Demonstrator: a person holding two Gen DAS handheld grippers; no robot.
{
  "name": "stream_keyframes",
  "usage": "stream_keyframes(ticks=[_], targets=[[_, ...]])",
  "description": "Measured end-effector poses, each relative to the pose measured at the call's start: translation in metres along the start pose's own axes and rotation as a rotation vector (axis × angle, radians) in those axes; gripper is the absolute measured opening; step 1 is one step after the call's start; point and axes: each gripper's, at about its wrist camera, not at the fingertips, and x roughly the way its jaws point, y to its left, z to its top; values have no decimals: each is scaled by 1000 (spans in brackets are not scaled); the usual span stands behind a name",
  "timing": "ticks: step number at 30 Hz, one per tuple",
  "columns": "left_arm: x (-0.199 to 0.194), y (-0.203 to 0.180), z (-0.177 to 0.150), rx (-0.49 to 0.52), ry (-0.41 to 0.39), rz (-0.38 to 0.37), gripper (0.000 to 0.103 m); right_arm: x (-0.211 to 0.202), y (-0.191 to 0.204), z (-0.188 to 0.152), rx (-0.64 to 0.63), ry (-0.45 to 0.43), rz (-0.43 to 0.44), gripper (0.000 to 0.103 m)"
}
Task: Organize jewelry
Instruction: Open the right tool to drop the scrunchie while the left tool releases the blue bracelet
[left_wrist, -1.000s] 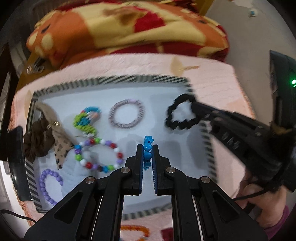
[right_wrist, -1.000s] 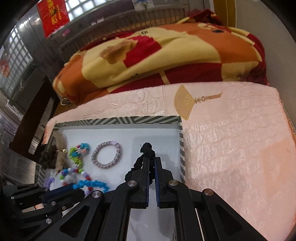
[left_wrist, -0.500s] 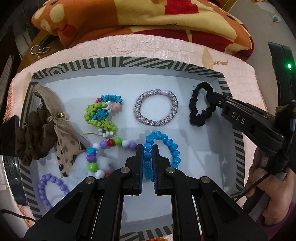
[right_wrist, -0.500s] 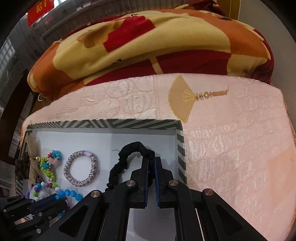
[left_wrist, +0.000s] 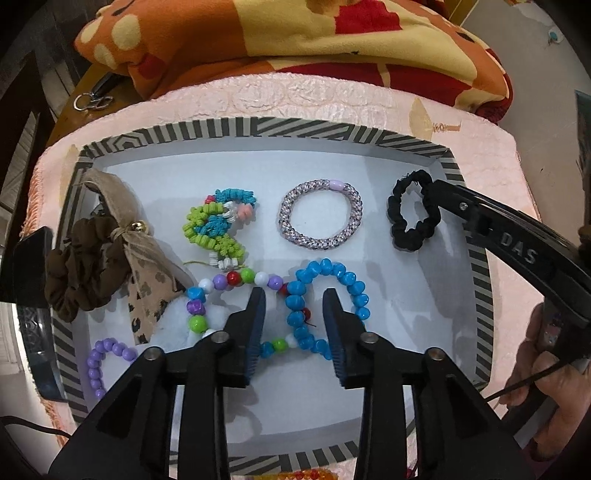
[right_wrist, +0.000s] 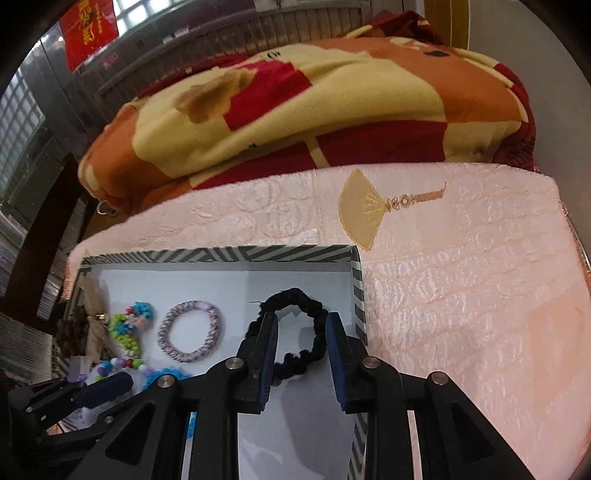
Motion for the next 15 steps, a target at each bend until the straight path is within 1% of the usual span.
stream_keyframes(ticks=[3,5,9,15], targets=[[-8,0,-3,-1,-19,7,40,-9,4,-6,-4,-17,11,27],[-14,0,-6,0,-31,16,41,-15,8,-9,-11,-27,14,29],[-25,-4,-11,1,-56,32,42,-32,9,-17,-5,-46,20,33],[-40,-8,-20,12,-97,76,43,-50,9,-36,-4,-57,9,35]])
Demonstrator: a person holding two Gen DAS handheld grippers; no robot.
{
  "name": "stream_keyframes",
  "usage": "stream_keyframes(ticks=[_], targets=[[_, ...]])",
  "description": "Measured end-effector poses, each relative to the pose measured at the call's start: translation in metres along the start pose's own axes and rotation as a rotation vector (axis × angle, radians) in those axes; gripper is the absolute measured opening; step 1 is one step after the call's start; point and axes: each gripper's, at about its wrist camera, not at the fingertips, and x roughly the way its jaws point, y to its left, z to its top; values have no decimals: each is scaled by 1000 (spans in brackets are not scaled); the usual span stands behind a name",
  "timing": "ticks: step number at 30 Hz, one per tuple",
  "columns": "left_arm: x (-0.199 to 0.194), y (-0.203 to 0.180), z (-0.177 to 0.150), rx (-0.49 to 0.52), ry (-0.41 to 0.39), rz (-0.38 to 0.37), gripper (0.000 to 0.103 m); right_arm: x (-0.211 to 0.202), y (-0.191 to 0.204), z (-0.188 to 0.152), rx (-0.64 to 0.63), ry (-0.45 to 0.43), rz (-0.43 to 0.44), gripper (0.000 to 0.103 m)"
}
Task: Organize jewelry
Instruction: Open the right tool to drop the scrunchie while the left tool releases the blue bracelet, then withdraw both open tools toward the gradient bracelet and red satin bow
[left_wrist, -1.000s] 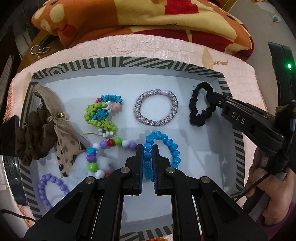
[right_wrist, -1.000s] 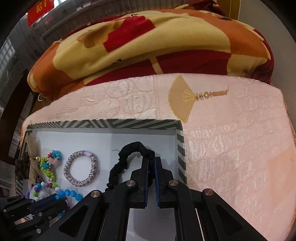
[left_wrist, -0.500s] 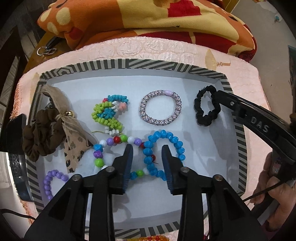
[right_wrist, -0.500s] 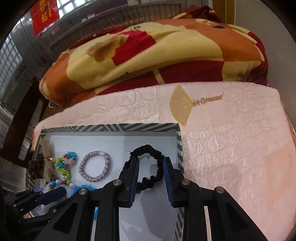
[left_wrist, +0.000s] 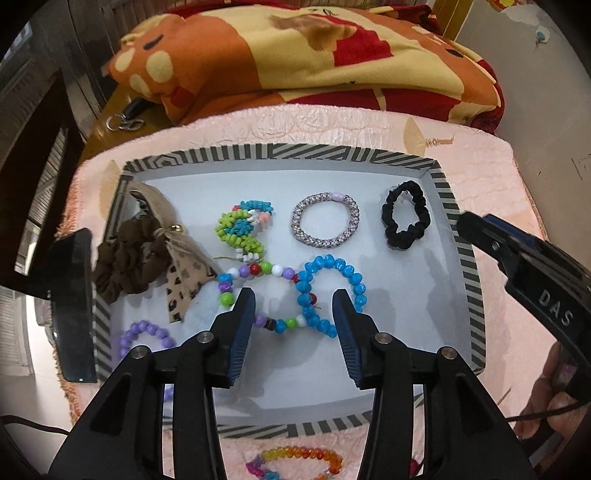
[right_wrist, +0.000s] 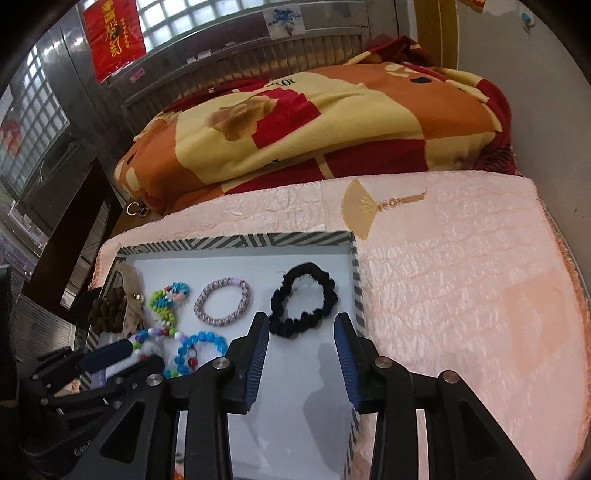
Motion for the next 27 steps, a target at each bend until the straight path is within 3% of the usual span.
stream_keyframes(ticks=[27], targets=[[-55,-3,-77,-55,-49,82,43,-64,12,-98,-63,25,66,39]])
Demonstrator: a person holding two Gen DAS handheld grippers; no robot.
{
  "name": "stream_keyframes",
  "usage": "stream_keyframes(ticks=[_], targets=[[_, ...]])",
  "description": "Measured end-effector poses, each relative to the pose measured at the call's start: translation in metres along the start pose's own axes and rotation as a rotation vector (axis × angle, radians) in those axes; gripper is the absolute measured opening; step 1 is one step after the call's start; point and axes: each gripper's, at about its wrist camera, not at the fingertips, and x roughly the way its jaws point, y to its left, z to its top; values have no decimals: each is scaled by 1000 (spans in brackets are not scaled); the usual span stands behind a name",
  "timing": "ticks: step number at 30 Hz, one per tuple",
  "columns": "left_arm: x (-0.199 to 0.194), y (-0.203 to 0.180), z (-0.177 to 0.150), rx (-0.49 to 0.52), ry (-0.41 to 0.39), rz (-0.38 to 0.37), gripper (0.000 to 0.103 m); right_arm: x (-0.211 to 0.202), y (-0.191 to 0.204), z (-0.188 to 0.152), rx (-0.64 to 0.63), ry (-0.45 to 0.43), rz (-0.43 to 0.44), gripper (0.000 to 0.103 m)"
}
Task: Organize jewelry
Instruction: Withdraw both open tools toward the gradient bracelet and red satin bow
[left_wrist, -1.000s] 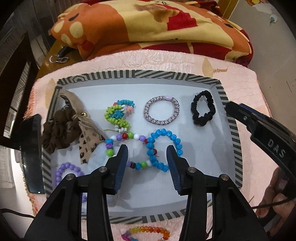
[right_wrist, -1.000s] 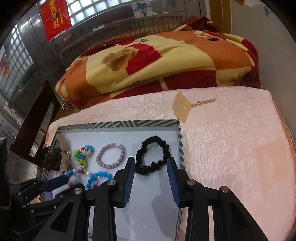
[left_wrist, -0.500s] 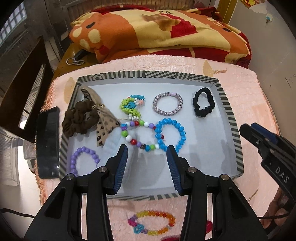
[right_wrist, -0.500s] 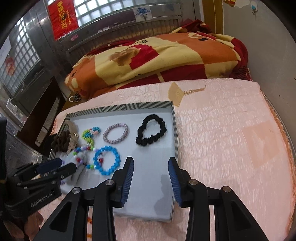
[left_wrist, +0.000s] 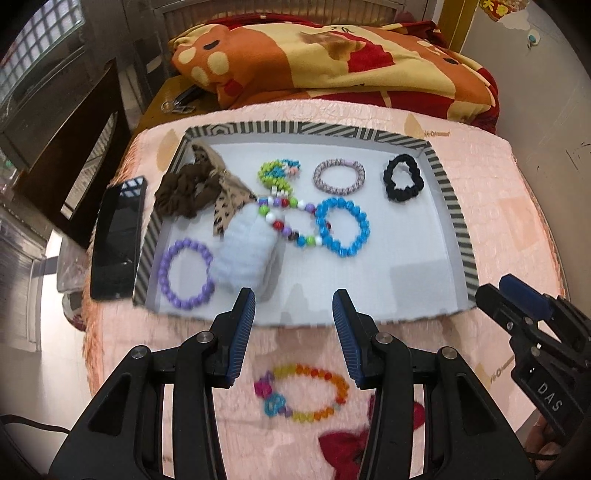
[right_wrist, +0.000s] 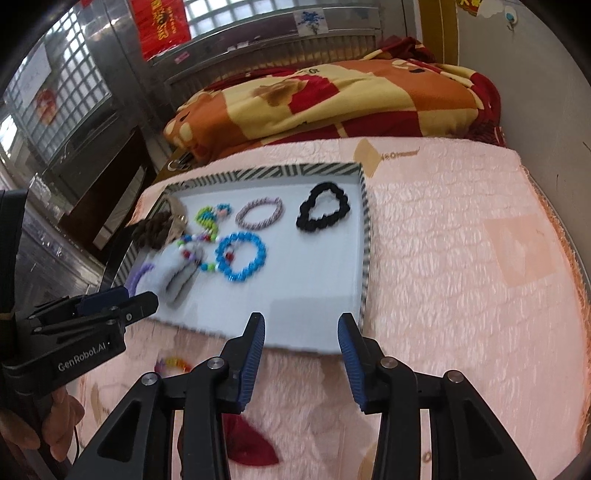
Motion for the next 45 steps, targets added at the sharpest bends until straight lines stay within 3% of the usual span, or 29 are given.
stream_keyframes(ticks=[11,17,24,31,36,41,45], targets=[[-24,6,-48,-58,2,17,43,-17,18,-49,-70,50,47,42],[-28,32,-74,-141,49,-14,43,-13,22,-78,-79,99,76,44],[-28,64,-101,-233,73,8,44,-7,30,-107,-69,178,142,44],[-23,78,-113,-272,83,25,44,9,43,-114,-6,227,206,45],[-18,83,-110,-284,87,19,44,23,47,-109,87,234,231,52],[-11,87,-103,-286,97,18,45,40,56,-103,98,251,185,52],[-3,86,-97,-271,107,12,48,51,68,-99,9,240,111,52]])
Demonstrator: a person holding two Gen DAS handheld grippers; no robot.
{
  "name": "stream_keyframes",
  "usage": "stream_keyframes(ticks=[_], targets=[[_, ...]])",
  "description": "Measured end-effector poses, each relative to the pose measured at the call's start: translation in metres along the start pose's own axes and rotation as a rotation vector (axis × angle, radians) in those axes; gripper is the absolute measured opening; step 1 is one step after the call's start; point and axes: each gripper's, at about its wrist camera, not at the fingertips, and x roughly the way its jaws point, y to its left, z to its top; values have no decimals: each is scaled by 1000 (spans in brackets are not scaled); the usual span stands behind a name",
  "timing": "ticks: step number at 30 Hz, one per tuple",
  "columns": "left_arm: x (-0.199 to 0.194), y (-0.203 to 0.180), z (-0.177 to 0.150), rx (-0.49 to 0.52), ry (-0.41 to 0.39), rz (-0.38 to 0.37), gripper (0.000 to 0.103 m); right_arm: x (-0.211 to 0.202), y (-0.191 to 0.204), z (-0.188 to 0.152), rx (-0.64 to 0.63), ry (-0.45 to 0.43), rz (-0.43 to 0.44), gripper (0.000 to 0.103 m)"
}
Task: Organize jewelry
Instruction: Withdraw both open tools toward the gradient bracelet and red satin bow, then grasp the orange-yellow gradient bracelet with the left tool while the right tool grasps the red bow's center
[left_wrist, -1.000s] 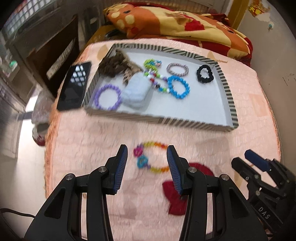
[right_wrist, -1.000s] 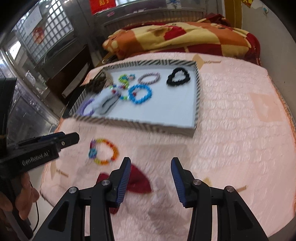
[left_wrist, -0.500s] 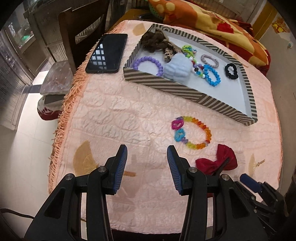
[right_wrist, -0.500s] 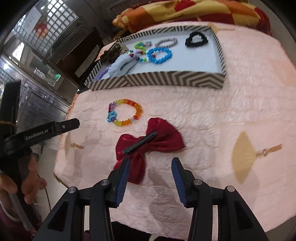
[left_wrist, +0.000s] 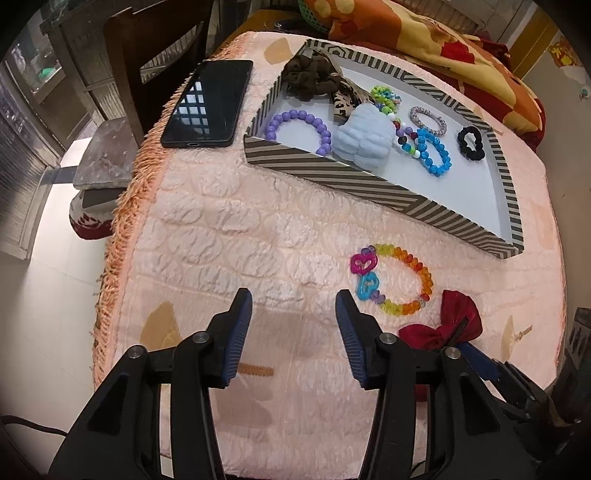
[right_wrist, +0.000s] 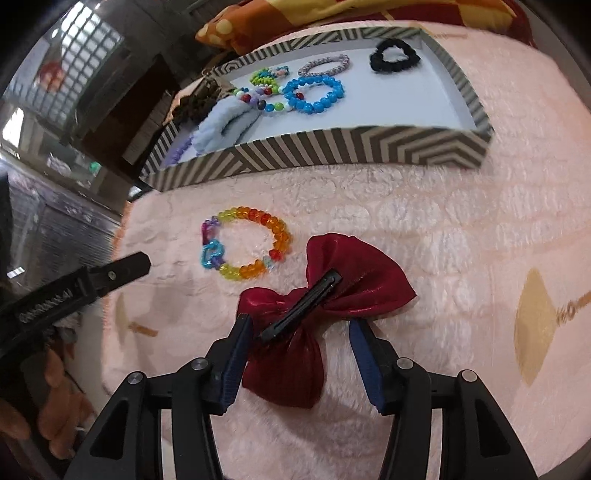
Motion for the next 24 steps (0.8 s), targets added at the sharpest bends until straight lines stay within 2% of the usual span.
stream_keyframes(ticks=[6,9,11,18,24], targets=[[12,-11,12,47,23,-11,49,-5,-7,3,-132,7,-127,51],[21,-19,19,88,33,-15,51,-11,-25,4,-89,24,-110,51],[28,-23,23,110,51,-18,52,-17,-37,6,-35,25,-46,51],[47,-38,32,159,75,-14,52,-28,-43,13,62,-20,12,52],[53,-46,36,211,65,7,52,-13,-34,18,76,-4,-27,52]])
